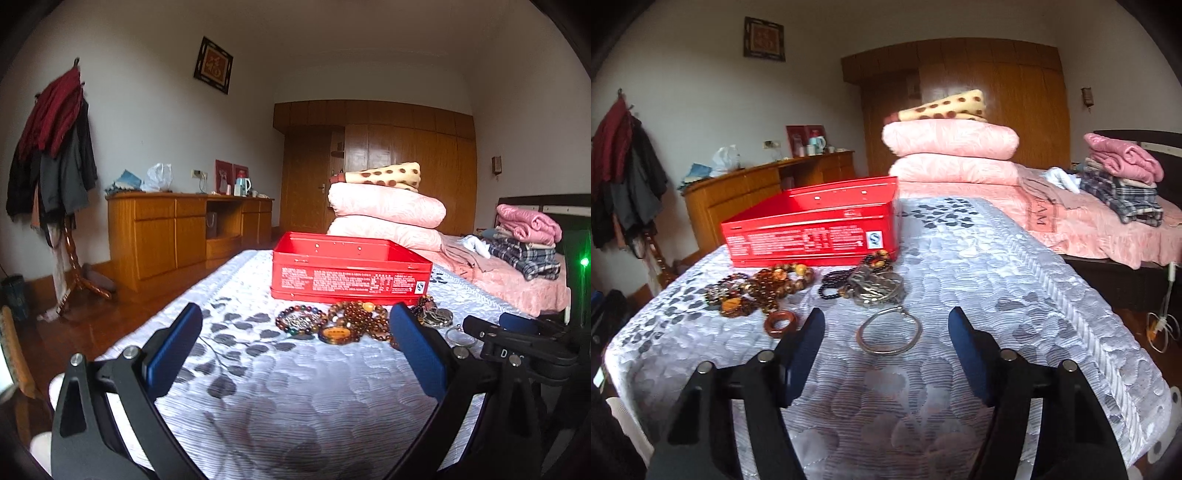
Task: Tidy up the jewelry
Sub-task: 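Move the right tool down toward the silver bangle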
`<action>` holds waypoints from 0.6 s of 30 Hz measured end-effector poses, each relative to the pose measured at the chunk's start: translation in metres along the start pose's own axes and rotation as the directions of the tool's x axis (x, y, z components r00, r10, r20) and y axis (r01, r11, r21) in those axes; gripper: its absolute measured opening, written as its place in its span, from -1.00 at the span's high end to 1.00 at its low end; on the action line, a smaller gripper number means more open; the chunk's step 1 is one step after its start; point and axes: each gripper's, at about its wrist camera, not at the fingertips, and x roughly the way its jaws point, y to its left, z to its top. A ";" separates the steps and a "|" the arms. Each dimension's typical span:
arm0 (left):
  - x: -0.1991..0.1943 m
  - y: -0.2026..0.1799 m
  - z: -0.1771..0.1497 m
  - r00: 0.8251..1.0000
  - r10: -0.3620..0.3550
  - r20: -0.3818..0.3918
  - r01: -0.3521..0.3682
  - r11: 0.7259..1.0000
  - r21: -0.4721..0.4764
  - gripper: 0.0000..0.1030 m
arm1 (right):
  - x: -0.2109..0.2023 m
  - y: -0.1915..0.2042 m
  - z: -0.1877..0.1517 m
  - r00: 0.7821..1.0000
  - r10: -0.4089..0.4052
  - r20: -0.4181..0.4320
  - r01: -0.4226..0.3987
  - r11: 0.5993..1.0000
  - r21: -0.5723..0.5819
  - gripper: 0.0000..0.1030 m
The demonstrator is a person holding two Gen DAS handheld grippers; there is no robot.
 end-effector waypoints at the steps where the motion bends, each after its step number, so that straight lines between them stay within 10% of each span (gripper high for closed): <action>1: 0.003 -0.001 -0.002 1.000 -0.005 -0.006 0.005 1.000 -0.005 -0.90 | 0.001 0.001 0.000 1.000 -0.005 -0.004 0.005 1.000 -0.006 -0.32; 18: 0.017 -0.013 -0.008 0.999 -0.024 -0.041 0.024 1.000 -0.008 -0.90 | 0.030 0.007 -0.002 0.980 -0.019 -0.196 0.015 1.000 -0.021 0.18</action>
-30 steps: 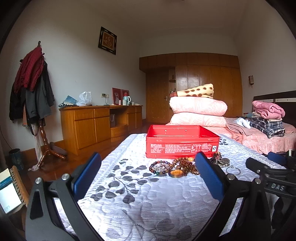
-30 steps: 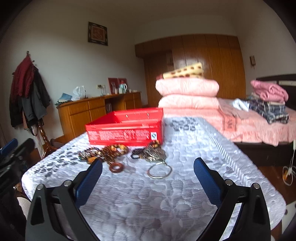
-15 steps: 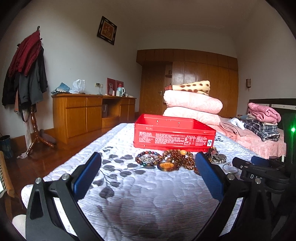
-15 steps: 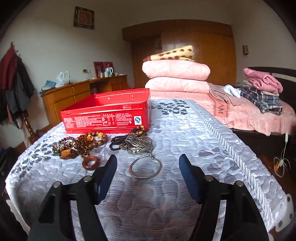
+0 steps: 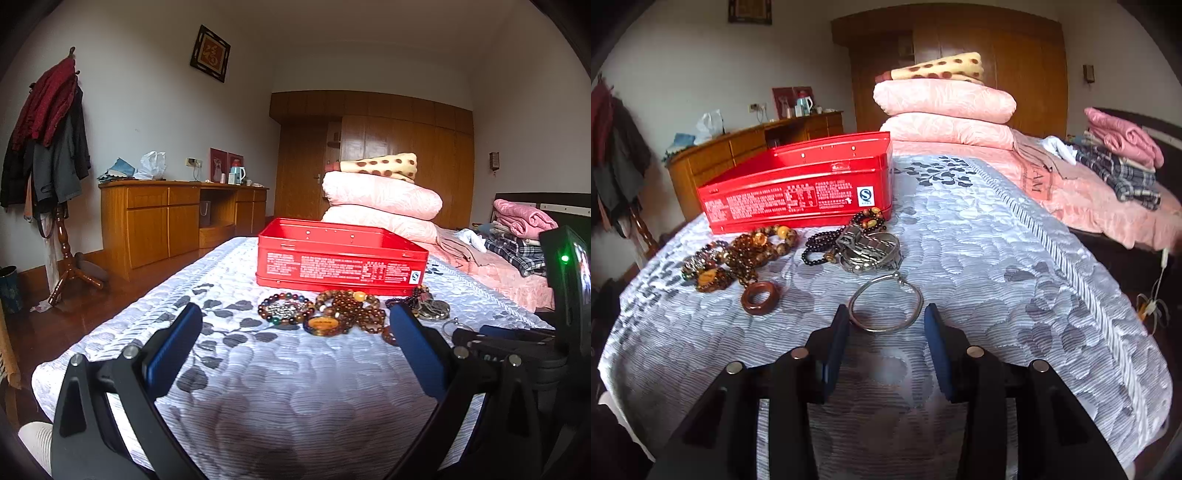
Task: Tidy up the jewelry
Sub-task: 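Move the right tool down toward the silver bangle, then grasp the silver bangle with the right tool while the left tool grasps the brown wooden ring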
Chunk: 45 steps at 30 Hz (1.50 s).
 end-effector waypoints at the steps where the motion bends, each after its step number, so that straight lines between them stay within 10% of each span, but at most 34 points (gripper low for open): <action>1: 0.000 -0.001 0.000 1.000 -0.003 -0.001 0.003 1.000 0.002 -0.90 | 0.001 0.000 0.001 1.000 0.000 -0.011 0.000 1.000 0.001 0.18; 25: 0.028 -0.081 0.006 0.992 -0.041 -0.122 0.050 0.997 0.064 -0.85 | -0.016 -0.064 0.010 1.000 -0.004 -0.010 0.005 0.994 0.107 0.21; 33: 0.069 -0.125 0.002 0.958 -0.025 -0.286 0.045 0.997 0.063 -0.05 | -0.022 -0.096 -0.002 1.000 0.017 0.002 -0.017 0.990 0.137 0.21; 37: 0.090 -0.118 -0.003 0.912 0.004 -0.410 -0.001 1.000 0.009 0.18 | -0.020 -0.098 -0.002 0.999 0.041 0.013 -0.042 0.989 0.140 0.21; 43: 0.098 -0.116 -0.007 0.893 0.053 -0.446 -0.050 0.999 0.019 0.29 | -0.014 -0.090 -0.004 0.996 0.082 0.031 -0.085 0.988 0.129 0.21; 45: 0.100 -0.112 -0.008 0.888 0.046 -0.458 -0.053 0.999 -0.002 0.61 | -0.013 -0.089 -0.004 0.995 0.093 0.035 -0.097 0.987 0.129 0.21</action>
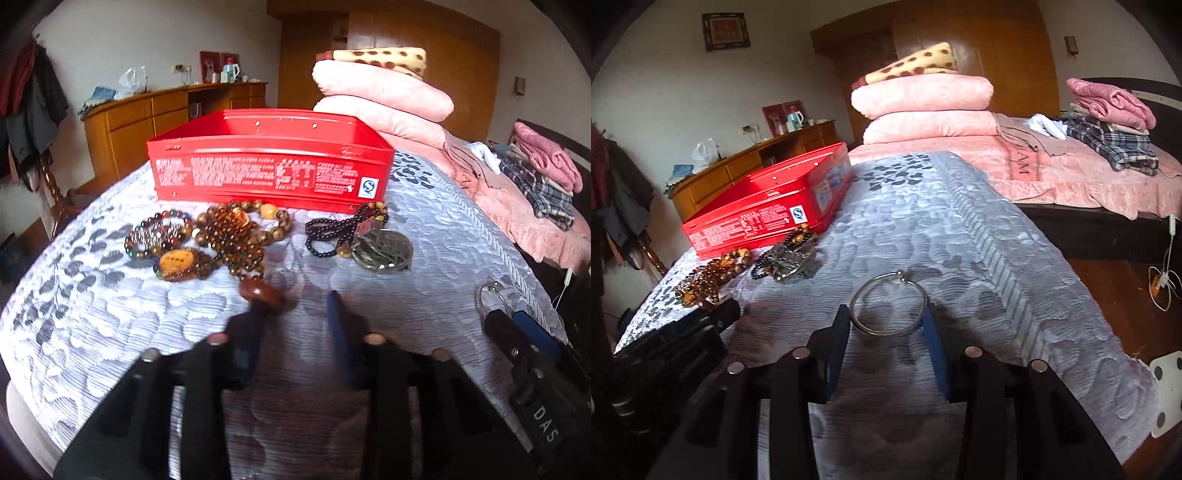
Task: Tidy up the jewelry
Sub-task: 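Grasp the silver bangle with the right tool while the left tool grasps the brown wooden ring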
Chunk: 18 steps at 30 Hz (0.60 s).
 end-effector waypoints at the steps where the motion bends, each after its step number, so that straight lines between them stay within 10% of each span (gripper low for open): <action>1: 0.001 0.003 0.000 1.000 -0.011 -0.006 0.011 1.000 -0.020 0.63 | 0.000 0.000 0.000 1.000 0.005 0.000 -0.005 1.000 0.003 0.21; 18: -0.021 0.052 -0.014 0.997 -0.033 0.069 0.038 0.997 -0.073 0.91 | -0.001 0.021 -0.001 0.999 0.042 -0.004 -0.042 0.999 -0.027 0.21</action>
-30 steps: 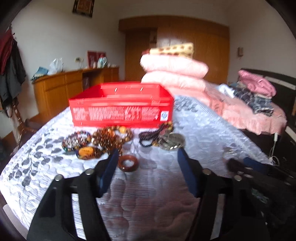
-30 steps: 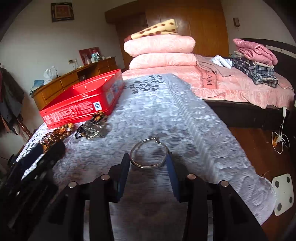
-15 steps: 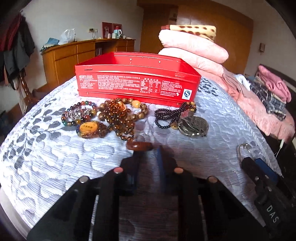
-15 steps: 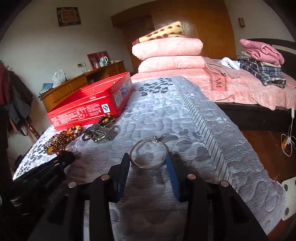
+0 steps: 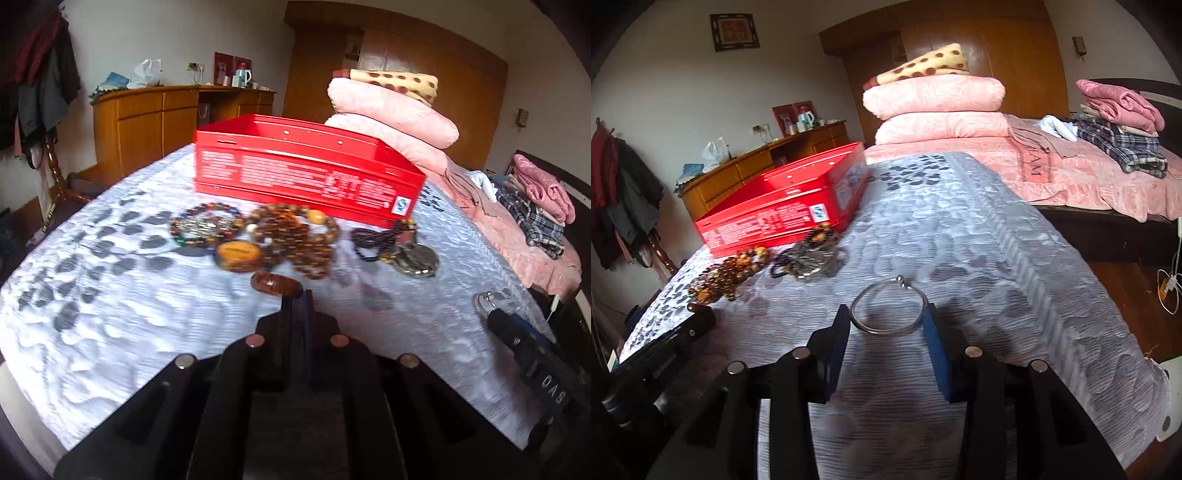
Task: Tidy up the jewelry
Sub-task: 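Grasp the silver bangle with the right tool while the left tool grasps the brown wooden ring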
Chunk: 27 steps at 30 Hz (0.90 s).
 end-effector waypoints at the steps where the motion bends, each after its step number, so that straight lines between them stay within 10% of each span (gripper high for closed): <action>1: -0.003 0.005 -0.001 1.000 0.004 0.007 -0.004 1.000 0.003 0.91 | 0.000 0.005 0.000 1.000 0.006 -0.003 -0.006 1.000 -0.010 0.21; 14: -0.015 0.060 0.002 1.000 -0.021 0.021 0.022 0.999 -0.049 0.91 | 0.013 0.059 -0.003 0.996 0.060 -0.066 -0.065 0.995 -0.077 0.71; 18: -0.011 0.066 0.002 0.999 -0.033 0.010 0.033 0.998 -0.057 0.91 | 0.003 0.045 0.003 0.999 0.025 -0.028 -0.025 1.000 -0.001 -0.19; 27: -0.007 0.066 0.002 0.999 -0.049 0.015 0.050 0.998 -0.038 0.91 | 0.023 0.042 0.007 0.994 -0.054 -0.092 0.050 0.998 -0.045 -0.26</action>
